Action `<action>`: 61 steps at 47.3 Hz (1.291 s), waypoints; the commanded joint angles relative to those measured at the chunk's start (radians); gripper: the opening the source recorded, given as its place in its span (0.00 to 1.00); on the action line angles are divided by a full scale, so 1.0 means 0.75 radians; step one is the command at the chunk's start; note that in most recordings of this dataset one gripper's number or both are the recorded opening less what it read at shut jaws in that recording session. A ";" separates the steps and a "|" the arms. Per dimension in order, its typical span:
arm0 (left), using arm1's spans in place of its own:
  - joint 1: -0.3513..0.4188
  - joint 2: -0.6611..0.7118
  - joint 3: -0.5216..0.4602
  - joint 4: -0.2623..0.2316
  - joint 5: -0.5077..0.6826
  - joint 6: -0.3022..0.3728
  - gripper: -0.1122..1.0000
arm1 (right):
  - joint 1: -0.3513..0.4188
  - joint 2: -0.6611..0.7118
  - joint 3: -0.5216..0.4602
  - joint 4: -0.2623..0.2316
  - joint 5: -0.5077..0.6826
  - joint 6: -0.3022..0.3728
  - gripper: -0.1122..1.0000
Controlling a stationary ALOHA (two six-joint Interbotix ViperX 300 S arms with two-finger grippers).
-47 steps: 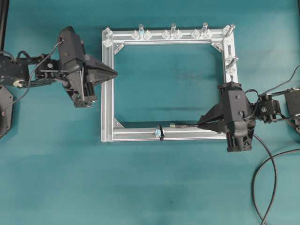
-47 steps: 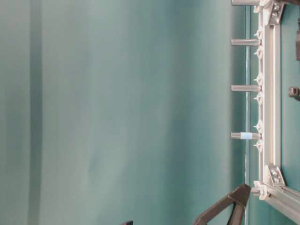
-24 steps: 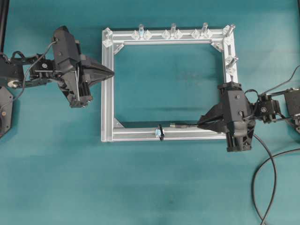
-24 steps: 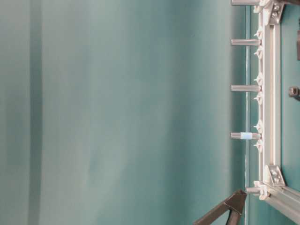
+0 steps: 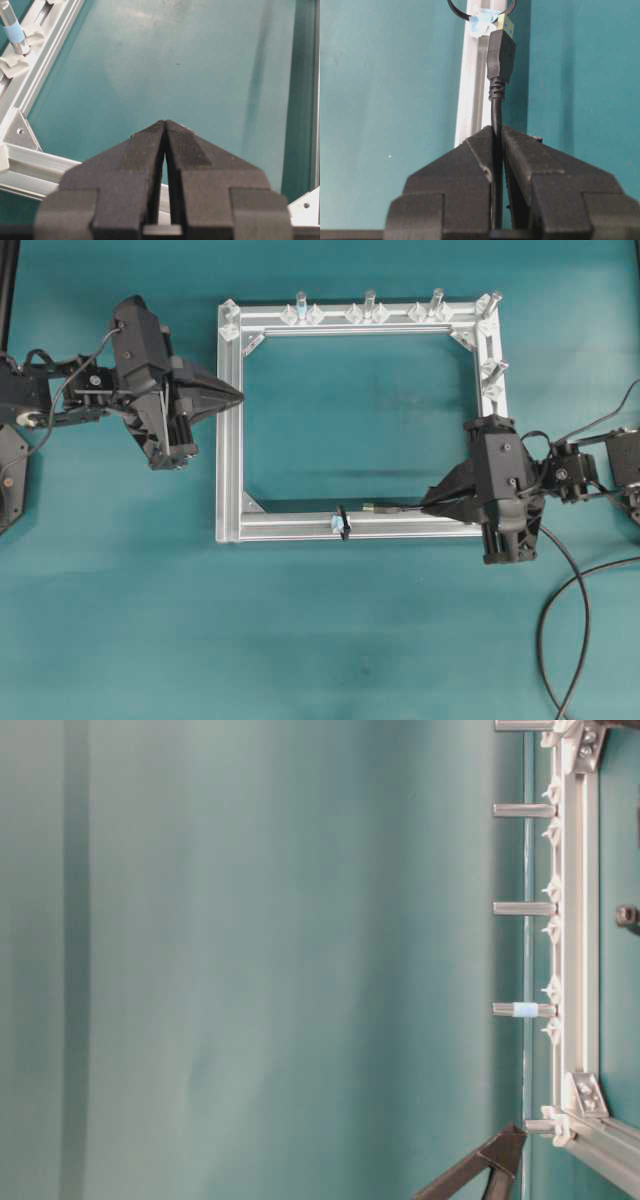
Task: Insert the wire through the string loop located in the center.
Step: 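Lift the cable and carry it to the frame's bottom rail, then push the USB plug through the black cable-tie loop with the right gripper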
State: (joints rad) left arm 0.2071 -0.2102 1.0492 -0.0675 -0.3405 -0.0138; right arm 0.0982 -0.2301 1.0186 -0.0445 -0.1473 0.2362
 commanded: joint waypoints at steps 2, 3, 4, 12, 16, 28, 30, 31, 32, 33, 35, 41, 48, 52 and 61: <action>-0.004 -0.022 -0.012 0.006 -0.004 -0.006 0.10 | 0.000 -0.008 -0.010 -0.002 -0.010 0.000 0.17; -0.004 -0.022 -0.012 0.006 -0.004 -0.006 0.10 | 0.000 -0.008 -0.012 -0.002 -0.012 -0.002 0.17; -0.004 -0.022 -0.014 0.006 -0.004 -0.006 0.10 | 0.000 -0.008 -0.012 -0.002 -0.012 -0.002 0.17; -0.004 -0.022 -0.014 0.006 -0.004 -0.006 0.10 | 0.000 -0.006 -0.016 0.000 -0.014 -0.002 0.17; -0.004 -0.022 -0.012 0.006 -0.006 -0.006 0.10 | 0.002 0.004 -0.022 0.000 -0.027 0.000 0.17; -0.004 -0.022 -0.014 0.006 -0.004 -0.006 0.10 | 0.000 0.074 -0.074 -0.002 -0.072 -0.002 0.17; -0.004 -0.022 -0.014 0.006 -0.006 -0.006 0.10 | 0.000 0.090 -0.086 -0.002 -0.072 -0.002 0.17; -0.004 -0.022 -0.014 0.006 -0.006 -0.006 0.10 | 0.000 0.096 -0.094 -0.002 -0.072 -0.002 0.17; -0.004 -0.022 -0.014 0.006 -0.006 -0.006 0.10 | 0.000 0.104 -0.098 -0.002 -0.072 -0.002 0.17; -0.004 -0.022 -0.014 0.006 -0.004 -0.006 0.10 | 0.002 0.115 -0.104 -0.002 -0.074 -0.002 0.17; -0.004 -0.022 -0.014 0.006 -0.004 -0.006 0.10 | 0.002 0.129 -0.119 -0.002 -0.076 -0.002 0.17; -0.004 -0.022 -0.012 0.006 -0.006 -0.006 0.10 | 0.002 0.178 -0.164 -0.002 -0.080 -0.002 0.17; -0.004 -0.022 -0.012 0.006 -0.006 -0.006 0.10 | 0.002 0.225 -0.211 -0.002 -0.084 -0.002 0.17; -0.004 -0.022 -0.012 0.006 -0.006 -0.006 0.10 | 0.000 0.250 -0.235 -0.002 -0.086 -0.002 0.17; -0.004 -0.022 -0.012 0.006 -0.006 -0.006 0.10 | 0.000 0.297 -0.286 -0.002 -0.088 -0.004 0.17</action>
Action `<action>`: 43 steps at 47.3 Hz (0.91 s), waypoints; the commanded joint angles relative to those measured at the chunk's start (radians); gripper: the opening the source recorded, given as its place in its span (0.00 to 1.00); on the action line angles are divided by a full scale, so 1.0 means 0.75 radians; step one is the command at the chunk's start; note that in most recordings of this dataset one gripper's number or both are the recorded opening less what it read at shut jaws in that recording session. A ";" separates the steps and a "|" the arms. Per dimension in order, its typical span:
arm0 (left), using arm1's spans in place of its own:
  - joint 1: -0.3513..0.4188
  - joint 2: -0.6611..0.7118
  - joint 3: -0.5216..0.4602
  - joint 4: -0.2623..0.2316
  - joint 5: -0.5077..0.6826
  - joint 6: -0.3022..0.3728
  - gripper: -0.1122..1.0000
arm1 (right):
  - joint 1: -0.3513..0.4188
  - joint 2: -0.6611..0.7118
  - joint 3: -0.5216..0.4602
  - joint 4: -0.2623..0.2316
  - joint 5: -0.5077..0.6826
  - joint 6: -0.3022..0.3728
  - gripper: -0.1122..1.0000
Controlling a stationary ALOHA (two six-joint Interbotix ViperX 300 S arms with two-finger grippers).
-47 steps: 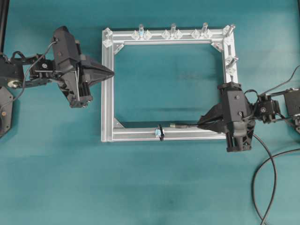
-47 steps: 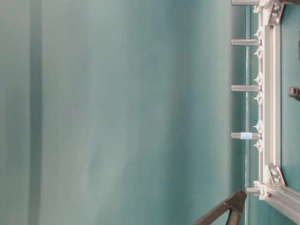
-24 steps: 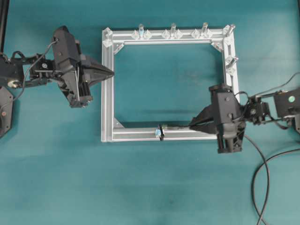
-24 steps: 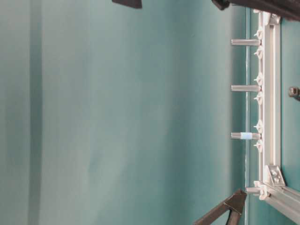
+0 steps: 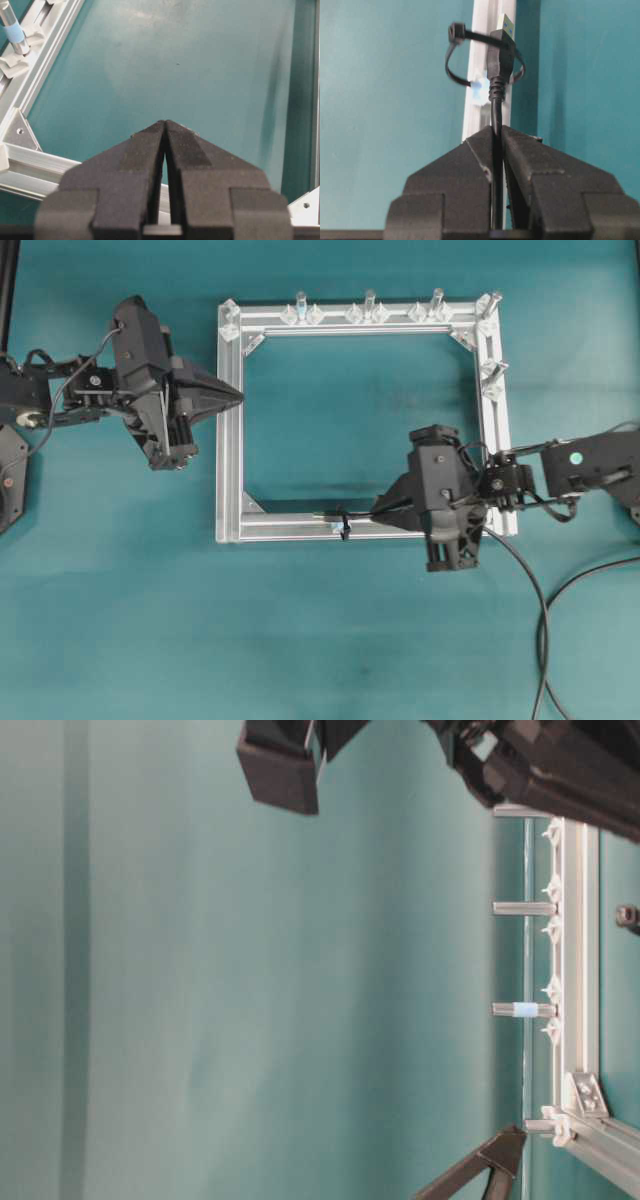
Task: Insert the wire through the string loop located in the center.
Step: 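Push the USB plug through the black cable-tie loop with the right gripper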
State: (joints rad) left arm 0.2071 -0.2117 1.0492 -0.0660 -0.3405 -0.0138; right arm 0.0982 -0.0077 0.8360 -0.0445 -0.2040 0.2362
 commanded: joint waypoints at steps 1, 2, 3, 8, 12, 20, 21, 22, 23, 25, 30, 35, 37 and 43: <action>-0.004 -0.020 -0.012 0.004 -0.006 -0.006 0.10 | 0.002 0.006 -0.051 -0.002 -0.012 -0.004 0.17; -0.004 -0.020 -0.012 0.004 -0.004 -0.006 0.10 | 0.000 0.012 -0.057 -0.002 -0.012 -0.004 0.17; -0.004 -0.020 -0.012 0.004 -0.006 -0.006 0.10 | 0.002 0.016 -0.061 -0.004 -0.012 -0.004 0.17; -0.004 -0.020 -0.012 0.004 -0.006 -0.006 0.10 | 0.000 0.037 -0.082 -0.002 -0.012 -0.004 0.17; -0.004 -0.020 -0.012 0.004 -0.004 -0.006 0.10 | 0.000 0.051 -0.094 -0.002 -0.012 -0.004 0.17; -0.004 -0.020 -0.016 0.004 -0.004 -0.006 0.10 | 0.000 0.063 -0.112 -0.002 -0.012 -0.004 0.17; -0.004 -0.020 -0.016 0.004 -0.006 -0.006 0.10 | 0.000 0.065 -0.115 -0.002 -0.012 -0.004 0.17; -0.004 -0.020 -0.016 0.004 -0.004 -0.006 0.10 | 0.000 0.065 -0.115 -0.002 -0.012 -0.004 0.17; -0.004 -0.020 -0.018 0.004 -0.006 -0.006 0.10 | 0.000 0.065 -0.115 -0.002 -0.012 -0.002 0.17; -0.004 -0.020 -0.018 0.004 -0.004 -0.006 0.10 | 0.002 0.065 -0.115 -0.002 -0.008 -0.004 0.17; -0.004 -0.020 -0.018 0.004 -0.004 -0.006 0.10 | 0.000 0.065 -0.115 -0.002 -0.006 -0.004 0.17; -0.004 -0.020 -0.016 0.004 -0.004 -0.008 0.10 | 0.000 0.065 -0.112 -0.002 -0.006 -0.004 0.17; -0.004 -0.020 -0.016 0.004 -0.004 -0.008 0.10 | 0.000 0.065 -0.112 -0.002 -0.006 -0.004 0.17; -0.004 -0.020 -0.016 0.004 -0.004 -0.010 0.10 | 0.002 0.065 -0.108 -0.002 -0.006 -0.004 0.17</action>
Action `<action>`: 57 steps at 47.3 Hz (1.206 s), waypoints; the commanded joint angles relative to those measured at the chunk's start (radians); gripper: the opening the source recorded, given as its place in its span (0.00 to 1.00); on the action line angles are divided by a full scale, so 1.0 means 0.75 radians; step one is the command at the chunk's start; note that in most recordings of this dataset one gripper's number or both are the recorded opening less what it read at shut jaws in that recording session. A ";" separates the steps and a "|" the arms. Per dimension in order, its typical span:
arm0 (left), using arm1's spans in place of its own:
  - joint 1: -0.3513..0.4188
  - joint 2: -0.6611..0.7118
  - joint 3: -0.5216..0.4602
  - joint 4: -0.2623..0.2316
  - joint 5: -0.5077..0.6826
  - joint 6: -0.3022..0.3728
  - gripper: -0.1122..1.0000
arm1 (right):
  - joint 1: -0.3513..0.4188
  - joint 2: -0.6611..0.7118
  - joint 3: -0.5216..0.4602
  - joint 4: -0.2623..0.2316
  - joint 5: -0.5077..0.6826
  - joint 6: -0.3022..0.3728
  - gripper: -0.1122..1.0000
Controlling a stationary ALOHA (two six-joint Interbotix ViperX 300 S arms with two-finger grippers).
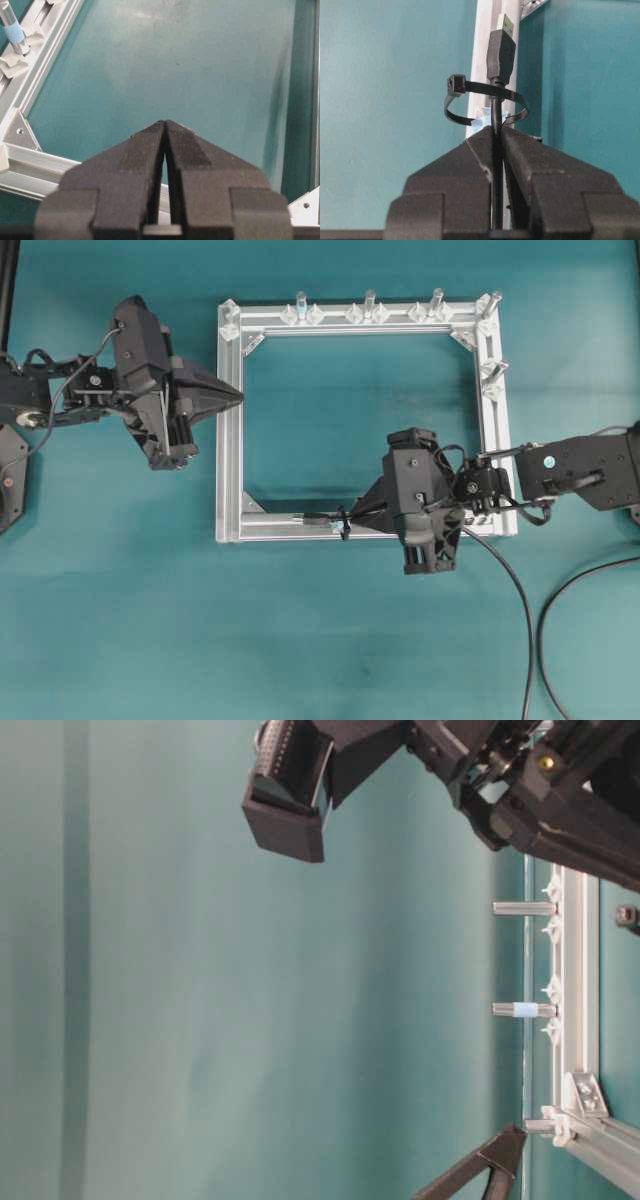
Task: Insert the wire through the string loop located in the center.
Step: 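Push the USB plug through the black cable-tie loop with the right gripper, then move the left gripper toward the plug emerging from the loop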
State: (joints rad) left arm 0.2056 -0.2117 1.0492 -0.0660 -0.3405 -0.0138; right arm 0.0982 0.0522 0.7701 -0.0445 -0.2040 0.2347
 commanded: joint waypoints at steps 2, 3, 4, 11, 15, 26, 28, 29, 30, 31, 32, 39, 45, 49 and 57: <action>-0.002 -0.020 -0.018 0.004 -0.004 -0.010 0.10 | 0.000 -0.014 -0.020 -0.002 -0.006 -0.002 0.17; -0.002 -0.020 -0.018 0.004 -0.004 -0.012 0.10 | 0.000 -0.014 -0.020 -0.002 -0.006 0.000 0.17; -0.002 -0.020 -0.018 0.004 -0.004 -0.012 0.10 | 0.000 -0.014 -0.020 -0.002 -0.006 0.000 0.17; -0.004 -0.020 -0.020 0.004 -0.004 -0.020 0.10 | 0.000 -0.014 -0.018 -0.002 -0.006 0.000 0.17; -0.004 -0.020 -0.020 0.004 -0.004 -0.039 0.10 | 0.000 -0.014 -0.016 -0.002 -0.006 -0.002 0.17; -0.035 -0.020 -0.025 0.004 0.033 -0.041 0.10 | 0.000 -0.016 -0.016 -0.002 -0.006 -0.002 0.17; -0.047 -0.020 -0.031 0.004 0.057 -0.039 0.10 | 0.002 -0.014 -0.016 -0.002 -0.008 -0.002 0.17; -0.053 -0.020 -0.033 0.004 0.072 -0.037 0.10 | 0.000 -0.014 -0.016 -0.002 -0.008 0.000 0.17; -0.057 -0.020 -0.035 0.004 0.084 -0.037 0.10 | 0.000 -0.016 -0.016 -0.002 -0.010 -0.002 0.17; -0.063 -0.020 -0.039 0.004 0.098 -0.035 0.10 | 0.000 -0.014 -0.016 -0.002 -0.012 -0.002 0.17; -0.070 -0.018 -0.043 0.004 0.112 -0.035 0.10 | 0.000 -0.014 -0.016 -0.002 -0.012 -0.002 0.17; -0.106 -0.008 -0.092 0.004 0.237 -0.029 0.11 | 0.000 -0.014 -0.016 -0.002 -0.012 -0.002 0.17; -0.110 -0.008 -0.129 0.006 0.354 -0.022 0.30 | 0.000 -0.014 -0.018 -0.002 -0.012 -0.002 0.17; -0.110 -0.008 -0.141 0.012 0.395 -0.018 0.50 | 0.000 -0.016 -0.020 -0.004 -0.012 0.000 0.17; -0.129 -0.008 -0.162 0.012 0.415 0.027 0.83 | 0.002 -0.014 -0.020 -0.002 -0.012 -0.002 0.17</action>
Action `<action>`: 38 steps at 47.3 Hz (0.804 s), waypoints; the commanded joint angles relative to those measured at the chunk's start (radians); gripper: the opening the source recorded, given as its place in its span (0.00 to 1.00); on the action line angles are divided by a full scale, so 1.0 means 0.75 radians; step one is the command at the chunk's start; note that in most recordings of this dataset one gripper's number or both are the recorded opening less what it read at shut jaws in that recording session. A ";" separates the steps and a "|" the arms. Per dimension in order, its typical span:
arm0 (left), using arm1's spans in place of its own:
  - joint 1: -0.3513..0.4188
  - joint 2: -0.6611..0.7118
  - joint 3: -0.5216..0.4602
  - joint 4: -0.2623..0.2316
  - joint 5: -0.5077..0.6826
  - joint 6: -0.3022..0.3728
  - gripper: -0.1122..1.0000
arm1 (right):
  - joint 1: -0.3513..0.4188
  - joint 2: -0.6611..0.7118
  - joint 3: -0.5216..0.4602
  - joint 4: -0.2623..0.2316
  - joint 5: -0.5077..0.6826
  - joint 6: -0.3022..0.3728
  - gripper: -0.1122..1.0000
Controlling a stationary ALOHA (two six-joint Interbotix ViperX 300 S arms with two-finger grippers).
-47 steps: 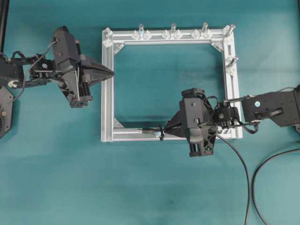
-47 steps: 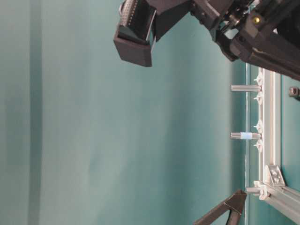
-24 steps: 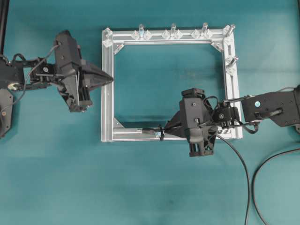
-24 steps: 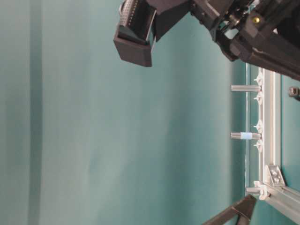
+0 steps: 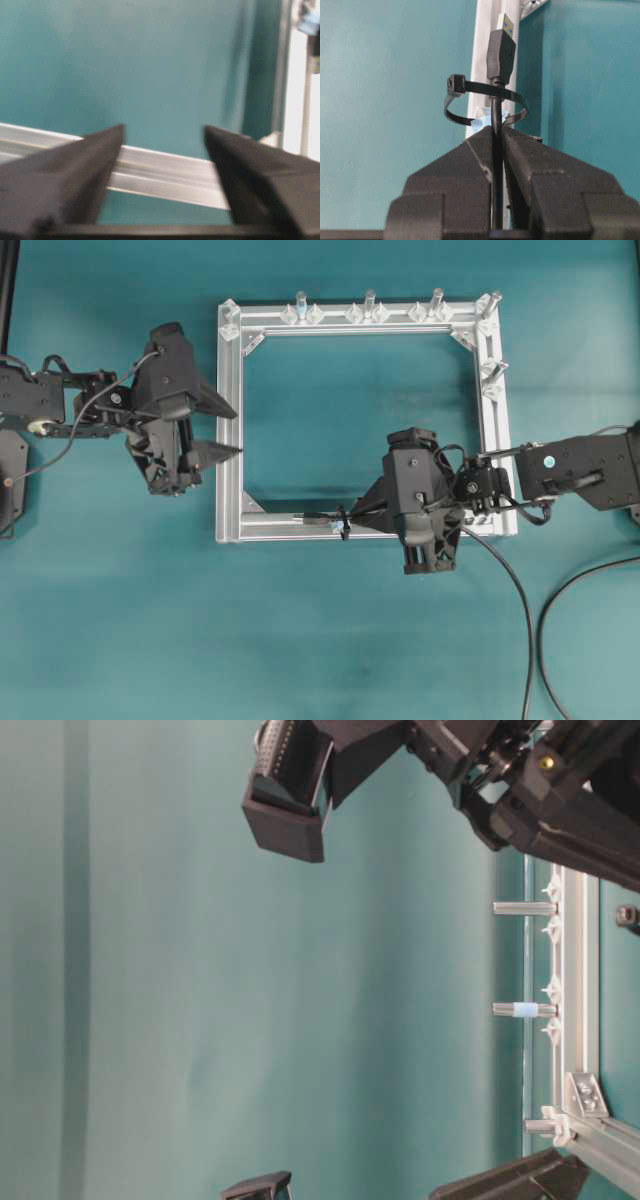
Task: Insert the wire through the string loop located in the center.
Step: 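Move the left gripper toward the plug emerging from the loop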
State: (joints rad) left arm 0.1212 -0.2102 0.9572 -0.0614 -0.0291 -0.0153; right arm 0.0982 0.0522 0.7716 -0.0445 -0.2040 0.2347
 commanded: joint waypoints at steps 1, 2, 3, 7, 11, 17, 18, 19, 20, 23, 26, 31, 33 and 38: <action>-0.022 -0.008 -0.043 0.006 0.002 0.037 0.84 | 0.000 -0.014 -0.022 -0.002 -0.012 -0.002 0.17; -0.029 -0.008 -0.051 0.006 0.002 0.045 0.85 | 0.000 -0.014 -0.022 -0.002 -0.012 -0.002 0.17; -0.035 -0.008 -0.057 0.006 0.004 0.051 0.85 | 0.000 -0.014 -0.022 -0.002 -0.010 -0.002 0.17; -0.055 0.002 -0.092 0.006 0.008 0.061 0.85 | 0.000 -0.014 -0.022 -0.002 -0.010 -0.002 0.17; -0.076 0.025 -0.133 0.006 0.016 0.059 0.85 | -0.002 -0.014 -0.022 -0.002 -0.012 -0.002 0.17; -0.127 0.082 -0.202 0.006 0.033 0.055 0.85 | -0.006 -0.014 -0.025 -0.002 -0.012 -0.002 0.17; -0.139 0.094 -0.217 0.006 0.035 0.055 0.85 | -0.006 -0.014 -0.025 -0.002 -0.010 -0.002 0.17; -0.151 0.104 -0.229 0.006 0.039 0.055 0.85 | -0.006 -0.014 -0.027 -0.002 -0.010 -0.002 0.17; -0.170 0.123 -0.250 0.006 0.043 0.055 0.85 | -0.006 -0.014 -0.027 -0.002 -0.012 -0.002 0.17; -0.211 0.157 -0.286 0.004 0.053 0.053 0.84 | -0.006 -0.014 -0.031 -0.002 -0.012 -0.002 0.17; -0.245 0.188 -0.321 0.006 0.065 0.051 0.84 | -0.008 -0.014 -0.031 -0.002 -0.012 -0.002 0.17; -0.278 0.231 -0.364 0.006 0.074 0.051 0.84 | -0.006 -0.016 -0.031 -0.002 -0.012 -0.002 0.17; -0.286 0.241 -0.380 0.006 0.074 0.051 0.84 | -0.008 -0.014 -0.031 -0.002 -0.012 -0.002 0.17; -0.301 0.266 -0.427 0.006 0.074 0.049 0.84 | -0.006 -0.014 -0.031 -0.002 -0.012 -0.002 0.17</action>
State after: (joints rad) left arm -0.0966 -0.0092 0.6811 -0.0598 0.0291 0.0215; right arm 0.0951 0.0522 0.7716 -0.0460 -0.2040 0.2332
